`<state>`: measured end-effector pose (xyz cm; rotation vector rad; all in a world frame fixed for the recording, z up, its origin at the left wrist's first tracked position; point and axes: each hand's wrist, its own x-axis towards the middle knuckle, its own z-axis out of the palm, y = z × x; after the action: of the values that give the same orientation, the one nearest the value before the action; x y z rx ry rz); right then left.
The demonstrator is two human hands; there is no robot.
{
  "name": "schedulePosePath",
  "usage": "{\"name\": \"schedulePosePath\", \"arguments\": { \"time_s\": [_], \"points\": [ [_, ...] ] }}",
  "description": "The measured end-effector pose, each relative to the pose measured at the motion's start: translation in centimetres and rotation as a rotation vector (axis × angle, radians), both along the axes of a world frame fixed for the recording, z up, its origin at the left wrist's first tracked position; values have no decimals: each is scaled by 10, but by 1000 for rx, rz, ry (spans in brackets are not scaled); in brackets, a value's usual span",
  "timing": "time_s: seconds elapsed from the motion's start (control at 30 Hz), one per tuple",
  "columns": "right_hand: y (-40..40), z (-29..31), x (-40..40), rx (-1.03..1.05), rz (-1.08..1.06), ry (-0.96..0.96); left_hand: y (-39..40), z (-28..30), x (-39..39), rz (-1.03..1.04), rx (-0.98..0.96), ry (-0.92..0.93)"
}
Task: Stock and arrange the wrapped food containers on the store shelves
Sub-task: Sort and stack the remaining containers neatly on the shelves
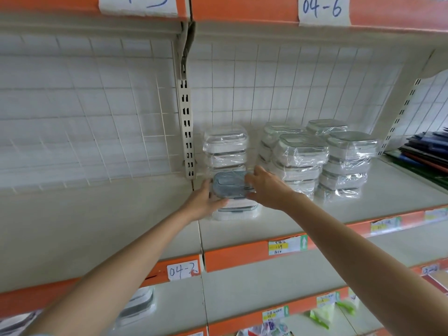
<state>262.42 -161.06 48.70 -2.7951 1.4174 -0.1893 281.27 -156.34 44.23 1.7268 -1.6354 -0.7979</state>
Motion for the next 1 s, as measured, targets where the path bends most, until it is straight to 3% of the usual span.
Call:
{"name": "schedulePosePath", "arguments": {
  "time_s": [0.67,1.0],
  "points": [
    [-2,-3,4,-115,57,60,-7,4,-18,124,-23,-128],
    [-3,0,-1,-257,214,22,29,16,-13,220,-27,-427]
  ]
}}
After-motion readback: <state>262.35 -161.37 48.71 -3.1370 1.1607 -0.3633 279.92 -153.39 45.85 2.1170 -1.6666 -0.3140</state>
